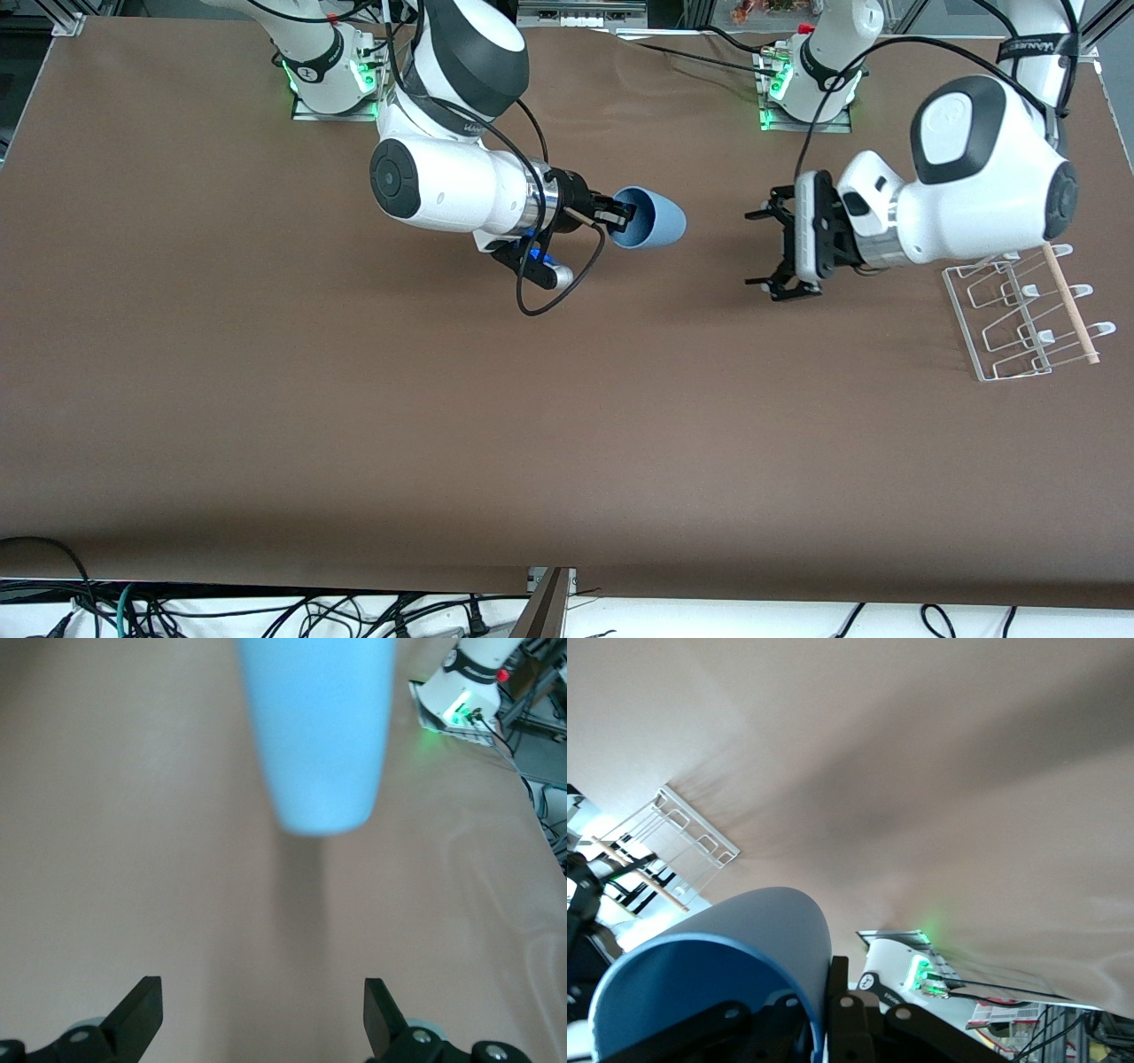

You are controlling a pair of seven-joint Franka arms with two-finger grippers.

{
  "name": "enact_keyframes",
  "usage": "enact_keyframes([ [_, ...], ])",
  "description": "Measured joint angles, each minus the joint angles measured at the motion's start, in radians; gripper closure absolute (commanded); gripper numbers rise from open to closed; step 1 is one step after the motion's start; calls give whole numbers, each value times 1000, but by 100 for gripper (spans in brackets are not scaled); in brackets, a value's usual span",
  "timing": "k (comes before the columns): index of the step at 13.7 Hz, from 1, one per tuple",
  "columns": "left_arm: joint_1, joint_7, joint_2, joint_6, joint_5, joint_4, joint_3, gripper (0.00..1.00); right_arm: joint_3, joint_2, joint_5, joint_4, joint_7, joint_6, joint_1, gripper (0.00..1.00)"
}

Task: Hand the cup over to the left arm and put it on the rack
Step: 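Lift the cup with the right gripper while the left gripper approaches, then close the left gripper on the cup held by the right gripper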

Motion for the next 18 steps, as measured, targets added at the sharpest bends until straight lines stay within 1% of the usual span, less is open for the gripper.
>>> enact_keyframes([
  [2,0,-34,-31,12,-12,0,-58,0,-1,0,15,0,0,4,-5,100],
  [7,0,-96,-49,98,-39,-1,-133,0,-1,0,18,0,0,9,-10,100],
  [10,0,-142,-49,218,-39,-12,-201,0,-2,0,18,-1,0,11,-11,100],
  [13,1,-175,-46,334,-39,-60,-249,0,-2,0,18,-1,0,8,-10,100],
  [16,1,-185,-44,390,-39,-104,-267,0,-2,1,18,-2,0,9,-10,100],
  [17,1,-186,-44,400,-39,-112,-267,2,-3,2,18,-2,0,10,-11,100],
  [18,1,-186,-44,412,-39,-118,-270,8,-4,2,18,-2,0,10,-12,100],
])
